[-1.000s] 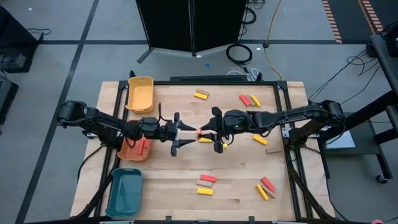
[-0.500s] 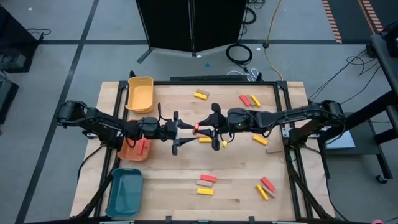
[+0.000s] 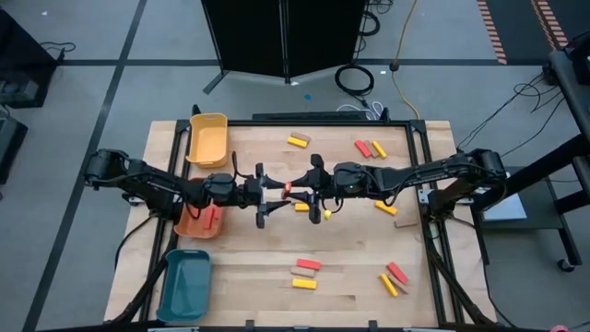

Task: Sort blocks
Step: Put the middle right red block in the orange bin

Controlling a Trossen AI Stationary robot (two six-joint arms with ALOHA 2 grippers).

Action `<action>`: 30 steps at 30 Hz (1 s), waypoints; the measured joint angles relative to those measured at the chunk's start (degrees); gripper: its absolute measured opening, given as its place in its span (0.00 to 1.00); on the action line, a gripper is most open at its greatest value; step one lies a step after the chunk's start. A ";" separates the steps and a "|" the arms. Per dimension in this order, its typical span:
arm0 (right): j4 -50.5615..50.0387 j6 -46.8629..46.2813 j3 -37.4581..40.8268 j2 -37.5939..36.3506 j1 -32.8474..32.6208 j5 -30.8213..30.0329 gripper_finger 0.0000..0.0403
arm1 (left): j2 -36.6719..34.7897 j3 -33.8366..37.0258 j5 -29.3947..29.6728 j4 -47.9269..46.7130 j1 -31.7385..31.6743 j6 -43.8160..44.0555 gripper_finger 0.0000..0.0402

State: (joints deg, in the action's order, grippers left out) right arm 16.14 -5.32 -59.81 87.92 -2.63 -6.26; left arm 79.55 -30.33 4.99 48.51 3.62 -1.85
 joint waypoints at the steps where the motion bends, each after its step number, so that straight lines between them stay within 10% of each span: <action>1: -0.02 0.00 0.00 0.00 0.00 -0.56 0.24 | 0.00 0.00 0.00 0.00 0.00 -0.02 0.51; 12: -0.88 0.51 0.02 -0.02 0.00 -0.96 0.25 | 0.00 0.00 0.00 -0.26 -0.61 0.02 0.22; 23: -4.59 3.00 0.02 -2.28 0.17 0.37 0.43 | -0.04 0.02 0.42 -0.50 -0.60 -0.02 0.22; 30: -22.11 0.44 -0.03 -8.97 0.02 0.54 0.53 | -9.06 -0.06 2.56 -17.41 -0.41 3.73 0.23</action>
State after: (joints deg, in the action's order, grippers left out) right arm -5.97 -4.88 -59.83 78.95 -2.61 -5.72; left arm 70.49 -30.39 7.55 31.10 3.21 1.88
